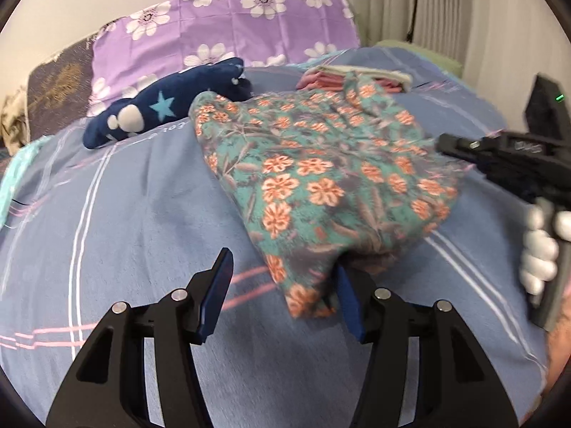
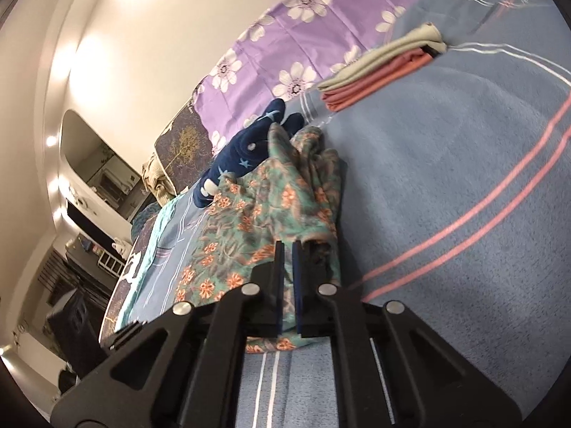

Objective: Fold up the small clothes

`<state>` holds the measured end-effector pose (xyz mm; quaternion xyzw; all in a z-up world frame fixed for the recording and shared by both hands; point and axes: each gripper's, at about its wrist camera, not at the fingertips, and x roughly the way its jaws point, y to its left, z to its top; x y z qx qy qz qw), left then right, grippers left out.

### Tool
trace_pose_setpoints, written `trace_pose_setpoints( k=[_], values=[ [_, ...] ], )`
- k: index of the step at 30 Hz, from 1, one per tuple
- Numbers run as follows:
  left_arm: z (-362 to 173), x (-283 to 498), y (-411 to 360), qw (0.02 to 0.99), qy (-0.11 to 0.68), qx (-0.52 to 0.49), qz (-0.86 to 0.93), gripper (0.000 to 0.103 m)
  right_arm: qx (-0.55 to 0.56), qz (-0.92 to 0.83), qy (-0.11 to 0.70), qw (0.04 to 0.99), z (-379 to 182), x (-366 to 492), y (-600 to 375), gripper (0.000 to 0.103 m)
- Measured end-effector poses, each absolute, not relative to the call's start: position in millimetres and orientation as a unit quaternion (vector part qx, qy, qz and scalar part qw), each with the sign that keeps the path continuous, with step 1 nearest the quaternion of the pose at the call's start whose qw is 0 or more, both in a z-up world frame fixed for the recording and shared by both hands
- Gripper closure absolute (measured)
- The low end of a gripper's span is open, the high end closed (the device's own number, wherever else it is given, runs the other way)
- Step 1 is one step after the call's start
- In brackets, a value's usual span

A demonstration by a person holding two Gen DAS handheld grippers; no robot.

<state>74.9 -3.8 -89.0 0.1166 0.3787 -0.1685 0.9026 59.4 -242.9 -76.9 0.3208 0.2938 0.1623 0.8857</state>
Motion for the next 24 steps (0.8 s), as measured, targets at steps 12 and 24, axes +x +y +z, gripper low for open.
trace_pose_setpoints(
  k=[12, 24],
  values=[
    [-98.1, 73.0, 24.4, 0.901, 0.398, 0.093, -0.144, 0.045, 0.342, 0.176, 0.296, 0.874, -79.4, 47.4, -265.4, 0.089],
    [-99.6, 72.3, 25.5, 0.900, 0.400, 0.087, -0.149, 0.045, 0.208, 0.114, 0.304, 0.923, -42.9, 24.6, -236.5, 0.103]
  ],
)
